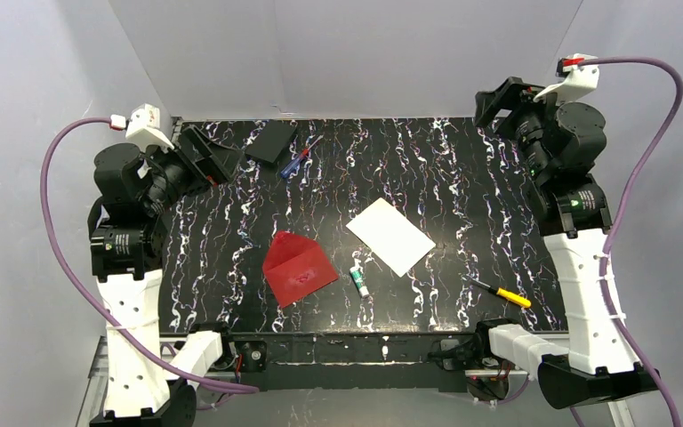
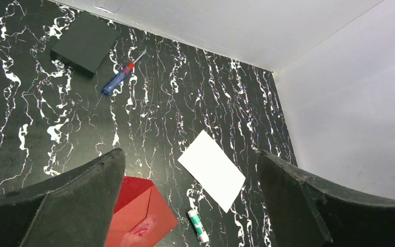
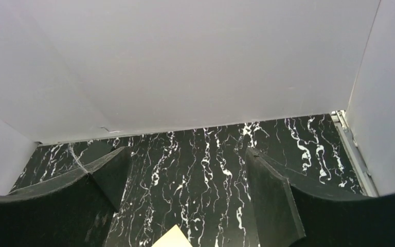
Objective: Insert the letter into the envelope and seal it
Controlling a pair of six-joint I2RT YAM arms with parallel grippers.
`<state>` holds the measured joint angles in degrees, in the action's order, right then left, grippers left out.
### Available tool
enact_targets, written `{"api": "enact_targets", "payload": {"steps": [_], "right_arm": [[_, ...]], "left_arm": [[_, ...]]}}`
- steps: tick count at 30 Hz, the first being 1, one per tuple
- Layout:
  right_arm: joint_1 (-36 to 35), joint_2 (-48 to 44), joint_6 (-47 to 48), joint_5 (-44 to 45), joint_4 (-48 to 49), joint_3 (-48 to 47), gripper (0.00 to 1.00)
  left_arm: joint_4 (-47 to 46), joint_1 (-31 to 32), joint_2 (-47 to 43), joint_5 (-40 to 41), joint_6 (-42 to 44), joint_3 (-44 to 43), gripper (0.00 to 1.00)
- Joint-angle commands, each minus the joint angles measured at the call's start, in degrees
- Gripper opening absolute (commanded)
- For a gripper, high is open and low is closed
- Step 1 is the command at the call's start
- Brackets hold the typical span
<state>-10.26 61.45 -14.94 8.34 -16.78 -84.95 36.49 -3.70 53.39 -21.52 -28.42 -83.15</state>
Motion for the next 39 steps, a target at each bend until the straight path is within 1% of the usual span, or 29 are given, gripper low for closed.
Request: {"api": "enact_targets", "payload": {"steps": [1,2,3,7,9,11,12,16,17,19,21,26,28,30,31,33,36,38,39], "right_arm": [[-0.27,-0.7,-1.55,-1.45,0.84,2.0,0.9],[-0.23,-0.65,-1.84,-2.0,0.61,2.52,0.9],[-0.25,-0.63,-1.69,-3.33,0.34,3.4,0.91],[-0.25,-0.8,-1.56,-7.64,-2.33,7.23,0.92],[-0.2,-0.76,-2.03,-11.35,-3.29,9.91,0.92],[-0.28,-0.36,-3.64,-14.79,-3.08,13.16,0.92],[-0.24,0.12,-4.84,-16.7,-2.7,14.76,0.91],[-0.64,3.5,-9.98,-25.77,1.97,21.48,0.89],[-1.11,4.71,-11.31,-27.29,3.07,23.21,0.88],[-1.85,7.21,-12.93,-28.95,4.48,24.59,0.87],[-2.82,9.89,-13.2,-29.4,3.55,24.58,0.86],[-3.1,13.5,-12.09,-25.96,-1.24,24.03,0.85],[-3.1,14.05,-11.98,-24.85,-2.49,24.16,0.85],[-3.1,14.49,-11.88,-24.65,-3.0,24.69,0.86],[-3.1,14.72,-12.02,-24.37,-3.26,25.04,0.86],[-3.1,15.11,-13.14,-23.58,-4.23,25.55,0.86],[-3.17,15.96,-14.5,-22.21,-5.29,26.09,0.85],[-3.23,16.52,-15.36,-19.82,-7.87,25.13,0.84],[-3.27,16.73,-15.53,-18.91,-9.42,24.54,0.84]], "left_arm": [[0.34,-0.33,-1.78,0.34,0.01,0.74,0.98],[0.01,-0.27,-1.96,-0.11,0.03,1.2,0.98],[-1.02,-0.26,-2.1,-2.42,0.1,1.75,0.98],[-9.42,0.59,-2.65,-14.82,-2.11,7.25,0.98],[-12.57,0.71,-2.02,-20.61,-2.35,10.56,0.98],[-13.19,0.78,-0.69,-22.81,-2.39,13.19,0.98],[-12.72,0.72,0.0,-22.33,-2.85,14.26,0.98],[-11.48,0.93,3.49,-19.75,-5.04,20.53,0.98],[-11.3,1.02,4.35,-19.03,-6.55,22.59,0.97],[-11.17,2.37,5.59,-17.52,-9.98,27.31,0.88],[-11.09,6.63,5.72,-15.14,-12.48,32.23,0.82],[-8.76,21.79,5.96,-6.78,-17.06,40.03,0.75],[-5.26,27.18,6.93,-2.16,-17.66,40.89,0.72],[2.78,31.72,8.02,6.92,-17.28,39.54,0.71],[8.64,33.09,8.6,11.26,-17.54,38.66,0.71],[14.44,33.87,9.87,16.45,-18.43,37.8,0.72],[14.0,34.28,12.31,18.47,-18.29,39.06,0.73],[13.41,34.3,15.52,20.49,-16.12,37.94,0.73],[12.86,34.27,17.26,22.74,-15.36,37.22,0.74]]}}
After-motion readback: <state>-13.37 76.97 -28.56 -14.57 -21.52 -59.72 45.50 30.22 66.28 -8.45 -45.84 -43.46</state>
